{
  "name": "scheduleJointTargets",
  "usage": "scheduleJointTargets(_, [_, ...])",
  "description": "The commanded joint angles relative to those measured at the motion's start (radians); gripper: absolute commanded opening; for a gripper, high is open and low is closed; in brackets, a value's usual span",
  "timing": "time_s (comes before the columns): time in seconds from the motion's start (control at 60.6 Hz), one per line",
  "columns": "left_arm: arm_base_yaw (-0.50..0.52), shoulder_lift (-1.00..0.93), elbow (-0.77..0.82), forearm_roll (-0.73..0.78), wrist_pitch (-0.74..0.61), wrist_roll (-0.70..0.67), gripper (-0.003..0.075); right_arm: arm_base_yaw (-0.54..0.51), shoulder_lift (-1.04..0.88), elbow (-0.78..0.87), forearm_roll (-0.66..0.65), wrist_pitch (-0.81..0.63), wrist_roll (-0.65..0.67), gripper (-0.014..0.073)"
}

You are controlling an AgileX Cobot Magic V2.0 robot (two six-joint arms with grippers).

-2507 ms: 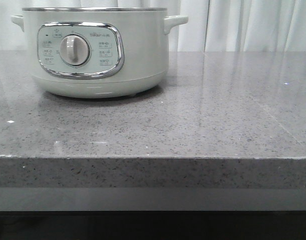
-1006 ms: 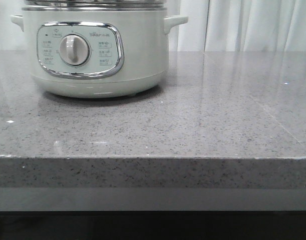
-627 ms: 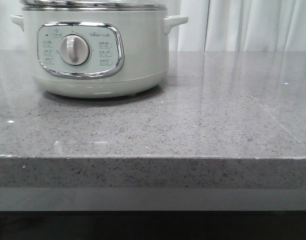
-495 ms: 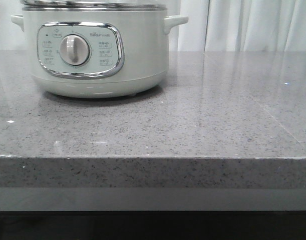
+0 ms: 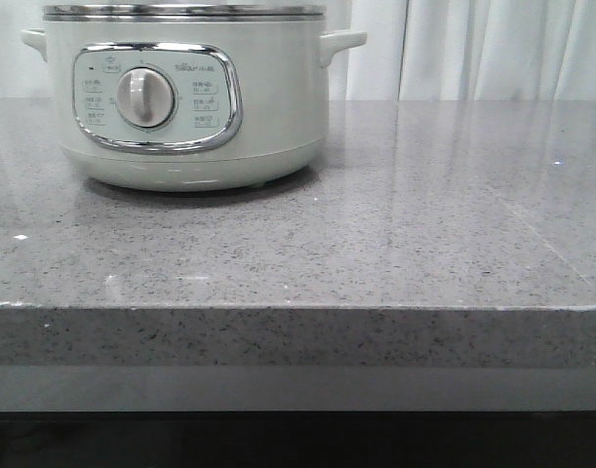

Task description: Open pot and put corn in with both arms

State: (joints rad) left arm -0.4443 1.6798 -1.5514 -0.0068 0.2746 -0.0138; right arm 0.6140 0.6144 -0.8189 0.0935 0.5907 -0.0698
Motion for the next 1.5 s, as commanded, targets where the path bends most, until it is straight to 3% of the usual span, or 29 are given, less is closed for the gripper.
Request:
scheduleJointTargets(0.0, [-0.003,-0.098,-0.039,-0.005,-0.053,0.000,0.0480,-0.003,-0.001,-0.027,0.005,-0.075,-0.009,0.0507])
scheduleJointTargets(0.396, [-0.014,-0.377,-0.002,-0.004,0.279,0.026,0.0480,-0.003,-0.001,-0.027,0.005,-0.075,-0.009,0.0507])
scheduleJointTargets(1.055, [-0.038,-1.040,0.658,-0.013,0.257,0.033,0.0480,-0.003,-0.001,-0.027,0.005,-0.068,-0.009,0.0507])
scheduleJointTargets(1.369, [-0.038,-1.248,0.833,-0.016,0.257,0.033,0.0478,-0.003,-0.001,-0.027,0.005,-0.052,-0.009,0.0507])
scheduleJointTargets(1.484, [-0.038,-1.260,0.846,-0.016,0.257,0.033,0.0400,-0.003,-0.001,-0.027,0.005,-0.052,-0.009,0.0443])
